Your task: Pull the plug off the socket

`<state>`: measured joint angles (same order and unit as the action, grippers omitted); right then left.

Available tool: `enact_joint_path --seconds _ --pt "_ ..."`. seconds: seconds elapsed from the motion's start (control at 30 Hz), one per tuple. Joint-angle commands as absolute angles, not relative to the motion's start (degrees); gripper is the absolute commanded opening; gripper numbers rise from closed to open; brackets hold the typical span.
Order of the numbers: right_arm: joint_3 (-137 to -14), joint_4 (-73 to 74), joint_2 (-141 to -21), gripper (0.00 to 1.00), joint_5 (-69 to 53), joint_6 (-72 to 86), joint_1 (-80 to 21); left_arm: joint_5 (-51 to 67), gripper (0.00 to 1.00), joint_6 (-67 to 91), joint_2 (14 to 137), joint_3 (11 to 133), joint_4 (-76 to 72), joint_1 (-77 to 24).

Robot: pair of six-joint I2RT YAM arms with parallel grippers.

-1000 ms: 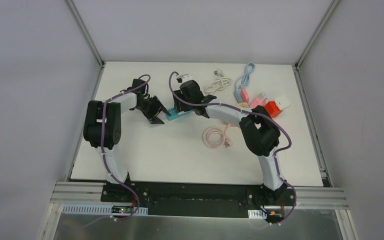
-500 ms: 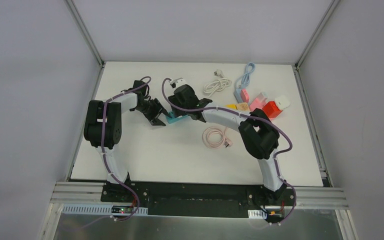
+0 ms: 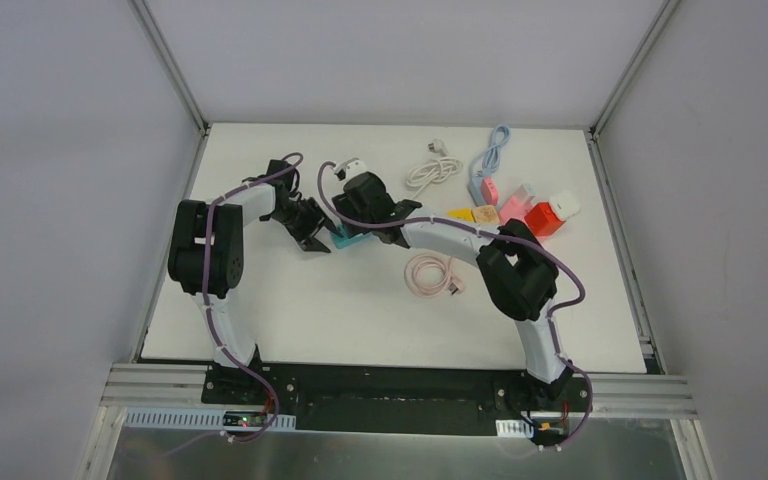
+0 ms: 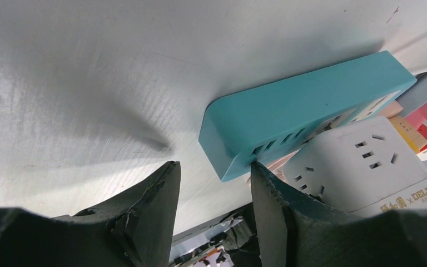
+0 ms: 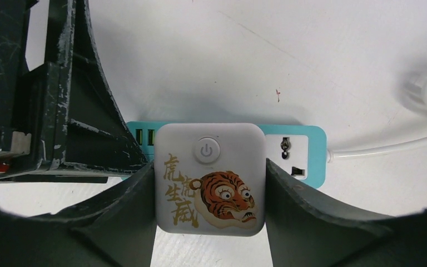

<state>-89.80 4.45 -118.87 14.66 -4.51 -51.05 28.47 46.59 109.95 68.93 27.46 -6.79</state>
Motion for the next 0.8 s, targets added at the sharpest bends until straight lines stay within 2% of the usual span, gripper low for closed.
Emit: enact_joint_path --seconds 0.0,0.17,0.37,0.47,0.53,0.57,0.6,0.77 --pt "-91.92 2.33 -113.24 0.0 14.76 -5.89 -49.5 17.73 0.49 43.76 112.28 68.64 33.29 -7.16" --pt "-89.38 -3.76 -107.35 0.0 2.86 6.33 -43.38 17.46 0.49 43.71 112.24 69.25 33.91 -7.24" --pt "-87.05 -8.83 -104.5 0.0 5.13 13.83 -40.03 18.85 0.52 42.06 110.11 71.77 34.09 -7.3" --pt "-87.1 -9.3 -105.2 0.0 5.17 20.08 -38.0 20.29 0.6 40.8 107.01 75.68 34.64 -7.3" --pt "-87.19 -9.91 -106.47 0.0 3.2 24.46 -36.44 20.57 0.72 40.05 104.43 78.76 35.52 -7.3" --pt "-87.19 -10.21 -107.15 0.0 2.87 26.32 -36.04 20.47 0.88 39.55 103.33 80.33 36.27 -7.3" --pt "-87.31 -10.57 -107.9 0.0 2.59 27.64 -35.7 20.02 0.98 39.13 102.26 81.86 37.2 -7.29" --pt "-90.44 -10.9 -113.57 0.02 0.68 32.55 -35.03 17.79 0.99 37.63 96.39 84.51 39.35 -7.35"
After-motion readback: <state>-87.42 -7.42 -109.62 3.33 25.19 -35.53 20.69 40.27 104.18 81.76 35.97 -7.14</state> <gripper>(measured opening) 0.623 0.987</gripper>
